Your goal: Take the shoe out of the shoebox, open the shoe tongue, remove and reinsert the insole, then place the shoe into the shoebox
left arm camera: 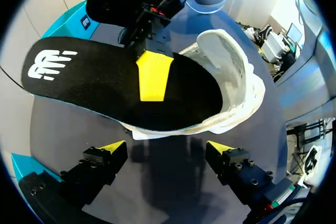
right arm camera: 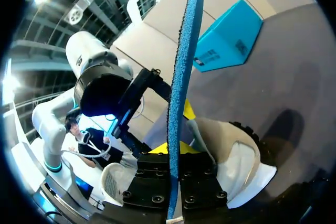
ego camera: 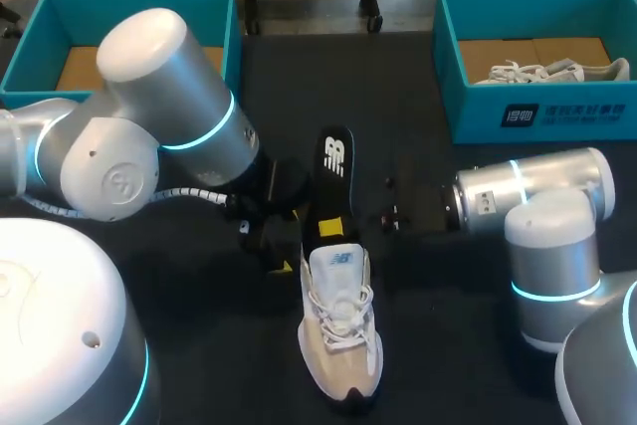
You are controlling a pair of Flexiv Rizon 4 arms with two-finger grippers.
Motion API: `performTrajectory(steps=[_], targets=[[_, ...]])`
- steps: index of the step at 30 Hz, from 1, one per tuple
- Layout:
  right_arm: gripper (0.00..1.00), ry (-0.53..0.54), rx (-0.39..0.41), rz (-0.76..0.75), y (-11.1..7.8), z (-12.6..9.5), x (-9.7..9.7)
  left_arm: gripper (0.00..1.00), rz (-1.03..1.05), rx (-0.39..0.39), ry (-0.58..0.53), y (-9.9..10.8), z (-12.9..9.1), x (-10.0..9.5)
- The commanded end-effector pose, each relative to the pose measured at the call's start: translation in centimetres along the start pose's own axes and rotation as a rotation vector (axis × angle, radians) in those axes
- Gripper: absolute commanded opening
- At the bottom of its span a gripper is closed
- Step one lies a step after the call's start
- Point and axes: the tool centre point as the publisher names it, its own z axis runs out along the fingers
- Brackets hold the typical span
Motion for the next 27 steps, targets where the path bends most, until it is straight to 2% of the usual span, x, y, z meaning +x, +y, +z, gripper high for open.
performTrajectory(steps=[1,6,16,20,24,27], targets=[[0.00,-0.001,-0.016,0.017,-1.1,0.5,-0.1,1.00,0.001,0.001,-0.003,0.1,0.1,0.1],[0.00,-0.005,-0.018,0.034,-1.8,0.8,0.3,1.00,0.001,0.001,-0.003,0.1,0.1,0.1],[0.00,-0.003,0.008,0.051,-2.1,0.6,1.0,1.00,0.001,0.001,-0.003,0.1,0.1,0.1],[0.00,-0.009,0.053,0.039,-1.8,0.2,0.9,1.00,0.001,0.001,-0.003,0.1,0.1,0.1],[0.00,0.043,0.141,0.017,-1.7,-0.1,0.3,1.00,0.001,0.001,-0.003,0.1,0.1,0.1],[0.00,0.067,0.171,0.025,-1.7,-0.2,-0.1,1.00,0.001,0.001,-0.003,0.1,0.1,0.1]])
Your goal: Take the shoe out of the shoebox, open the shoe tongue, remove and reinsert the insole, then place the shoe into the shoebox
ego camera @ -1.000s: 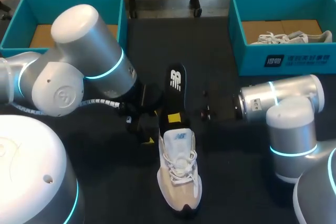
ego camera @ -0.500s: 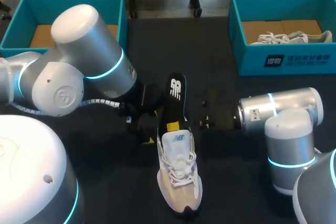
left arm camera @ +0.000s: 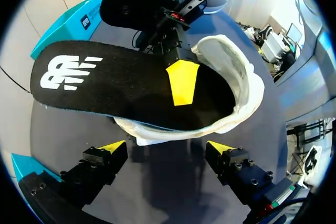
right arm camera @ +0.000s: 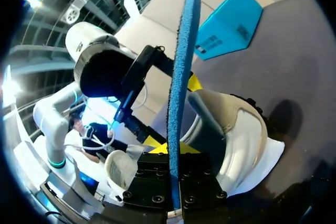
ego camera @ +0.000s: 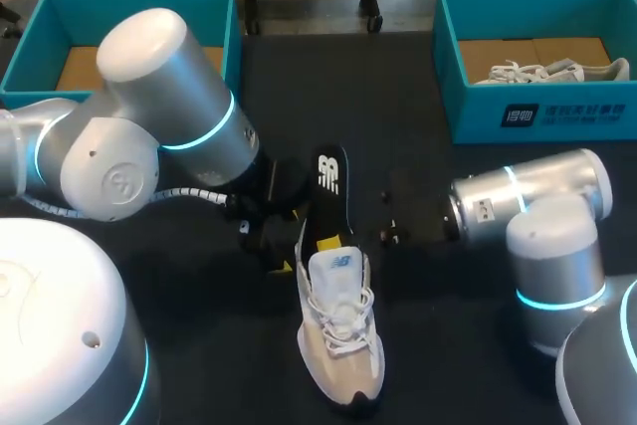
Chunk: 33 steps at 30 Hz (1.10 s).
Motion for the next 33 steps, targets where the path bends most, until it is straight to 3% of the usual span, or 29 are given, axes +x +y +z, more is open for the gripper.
performTrajectory(steps=[1,26,27,29,33], targets=[[0.00,0.052,0.095,0.011,0.8,-0.6,-1.4,1.00,0.002,0.001,-0.003,0.1,0.1,0.1],[0.00,0.125,0.149,-0.004,-0.2,0.4,-0.8,1.00,0.002,0.001,-0.003,0.1,0.1,0.1],[0.04,0.124,0.149,-0.005,-0.3,0.4,-0.7,1.00,0.002,0.001,-0.003,0.1,0.1,0.1],[0.34,0.122,0.146,-0.008,-0.3,0.3,-0.6,1.00,0.002,0.001,-0.003,0.1,0.1,0.1],[0.37,0.116,0.143,-0.025,-0.1,0.2,-0.3,1.00,0.002,0.001,-0.003,0.1,0.1,0.1]])
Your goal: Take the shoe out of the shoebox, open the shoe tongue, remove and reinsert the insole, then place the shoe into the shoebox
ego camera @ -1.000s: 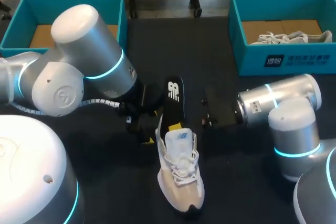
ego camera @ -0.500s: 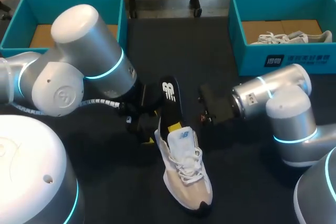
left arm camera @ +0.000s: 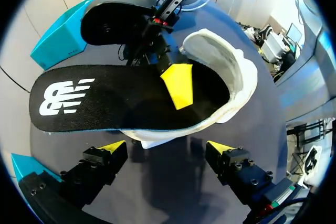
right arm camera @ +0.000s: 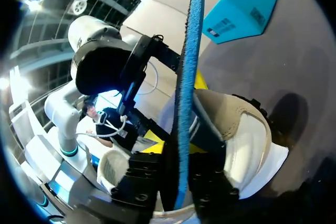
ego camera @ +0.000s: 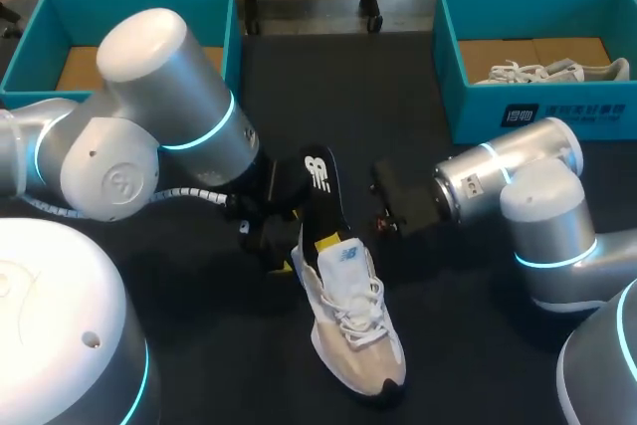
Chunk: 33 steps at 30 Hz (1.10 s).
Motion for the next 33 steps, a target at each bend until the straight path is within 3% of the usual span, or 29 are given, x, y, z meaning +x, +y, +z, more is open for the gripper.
performTrajectory(steps=[1,20,24,31,32,33], targets=[[0.36,-0.013,-0.004,-0.011,0.0,0.0,0.3,1.00,0.001,0.000,-0.003,0.1,0.1,0.1],[0.32,-0.026,0.011,-0.078,1.9,-0.1,1.2,1.00,0.001,0.000,-0.003,0.1,0.1,0.1],[0.23,-0.013,-0.007,-0.086,2.5,-0.2,1.1,1.00,0.001,0.000,-0.003,0.1,0.1,0.1],[0.16,0.002,-0.054,-0.118,2.9,-0.6,1.0,1.00,0.001,0.000,-0.003,0.1,0.1,0.1],[0.12,0.005,-0.060,-0.119,2.9,-0.7,1.0,1.00,0.001,0.000,-0.003,0.1,0.1,0.1],[0.00,0.003,-0.068,-0.116,2.9,-0.7,0.9,1.00,0.001,0.000,-0.003,0.1,0.1,0.1]])
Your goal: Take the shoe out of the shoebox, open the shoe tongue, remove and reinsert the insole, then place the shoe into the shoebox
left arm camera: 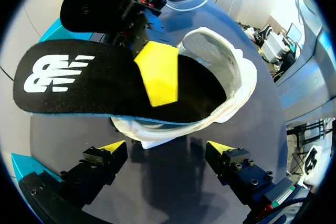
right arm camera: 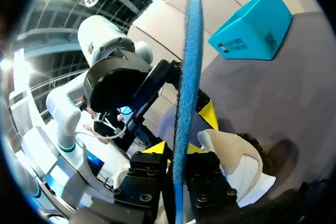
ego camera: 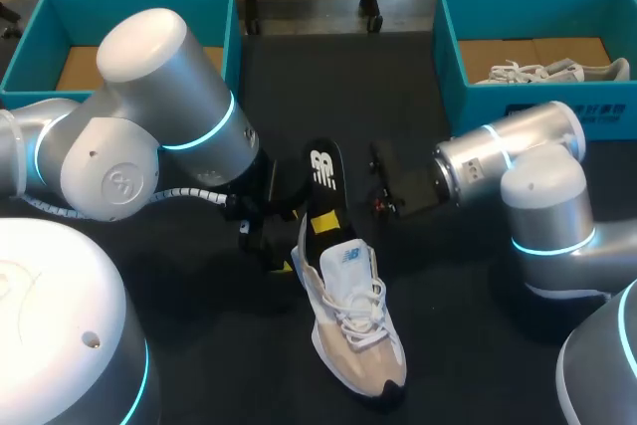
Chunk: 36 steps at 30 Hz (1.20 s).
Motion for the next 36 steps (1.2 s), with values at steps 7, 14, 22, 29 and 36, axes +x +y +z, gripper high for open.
performTrajectory(steps=[7,14,22,29,36], targets=[[0.00,0.004,-0.010,0.042,-0.7,0.2,-0.4,1.00,0.002,0.000,-0.003,0.1,0.1,0.1],[0.00,-0.011,0.003,0.086,-1.8,0.7,-0.4,1.00,0.002,0.000,-0.003,0.1,0.1,0.1],[0.00,-0.018,0.016,0.129,-3.2,1.2,-0.7,1.00,0.002,0.000,-0.003,0.1,0.1,0.1],[0.00,-0.023,0.019,0.138,-3.7,1.4,-0.2,1.00,0.002,0.000,-0.003,0.1,0.1,0.1],[0.00,0.002,0.041,0.139,-3.9,1.1,0.0,1.00,0.002,0.000,-0.003,0.1,0.1,0.1]])
